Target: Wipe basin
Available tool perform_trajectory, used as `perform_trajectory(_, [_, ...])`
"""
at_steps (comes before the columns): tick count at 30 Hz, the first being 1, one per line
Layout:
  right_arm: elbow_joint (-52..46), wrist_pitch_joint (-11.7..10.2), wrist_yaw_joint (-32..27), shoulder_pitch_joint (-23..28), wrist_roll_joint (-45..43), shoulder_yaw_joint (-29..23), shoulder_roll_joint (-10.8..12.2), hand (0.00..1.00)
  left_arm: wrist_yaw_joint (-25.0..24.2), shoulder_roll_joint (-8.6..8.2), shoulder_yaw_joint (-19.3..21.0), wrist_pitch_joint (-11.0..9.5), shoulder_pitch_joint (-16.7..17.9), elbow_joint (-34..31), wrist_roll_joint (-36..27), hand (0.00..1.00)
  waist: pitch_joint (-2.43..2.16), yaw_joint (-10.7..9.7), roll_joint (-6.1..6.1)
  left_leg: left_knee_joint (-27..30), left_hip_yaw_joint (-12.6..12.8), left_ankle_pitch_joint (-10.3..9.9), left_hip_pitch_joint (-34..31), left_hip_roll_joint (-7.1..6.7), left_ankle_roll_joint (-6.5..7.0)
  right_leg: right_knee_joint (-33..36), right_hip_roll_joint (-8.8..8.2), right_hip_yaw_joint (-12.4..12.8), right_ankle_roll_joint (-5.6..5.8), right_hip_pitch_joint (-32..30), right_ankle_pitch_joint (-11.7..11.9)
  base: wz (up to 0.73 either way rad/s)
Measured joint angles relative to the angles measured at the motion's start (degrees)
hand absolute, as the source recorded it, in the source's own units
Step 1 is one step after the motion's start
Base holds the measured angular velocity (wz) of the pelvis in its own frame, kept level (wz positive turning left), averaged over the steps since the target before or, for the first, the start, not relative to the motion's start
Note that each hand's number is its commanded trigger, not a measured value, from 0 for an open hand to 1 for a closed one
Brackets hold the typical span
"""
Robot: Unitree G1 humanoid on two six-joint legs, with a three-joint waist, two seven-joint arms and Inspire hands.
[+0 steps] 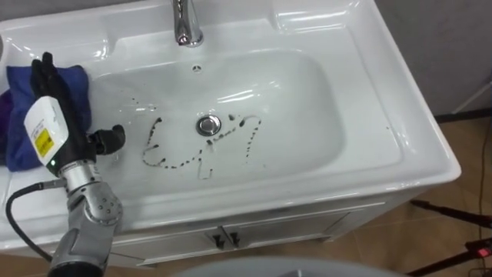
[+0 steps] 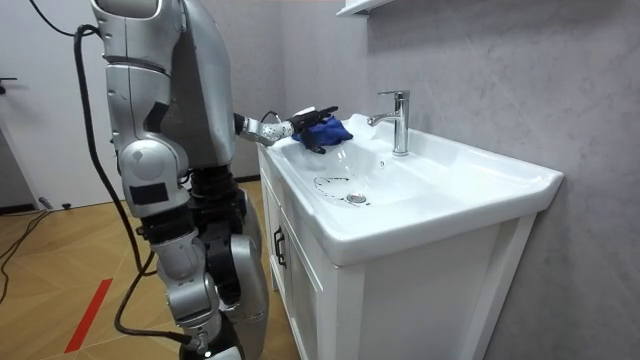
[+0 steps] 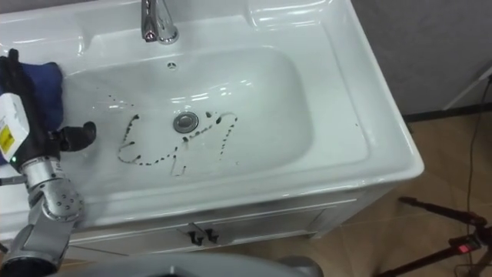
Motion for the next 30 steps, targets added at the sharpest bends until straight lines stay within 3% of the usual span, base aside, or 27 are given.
perform_trajectory(10, [-1.1,-0.1,-1.0,-0.1,-0.4,0.0,0.0,0.00,3.5,0.08,3.7,-0.1,0.0,-0.7,0.6,0.00,-0.10,0.3,0.87,-0.1,0.1,0.0,0.0,0.01,0.00,-0.2,-0.05,-0.1,0.00,-0.3,0.0,0.00])
perform_trajectory(30, [-1.1,-0.3,0.9,0.4,-0.9,0.0,0.0,0.00,4.0,0.04,4.1,0.0,0.7,1.8,0.7,0.00,-0.46,1.6,0.48,0.0,0.1,0.0,0.0,0.01,-0.01,0.3,-0.06,-0.2,-0.02,-0.2,0.0,0.00])
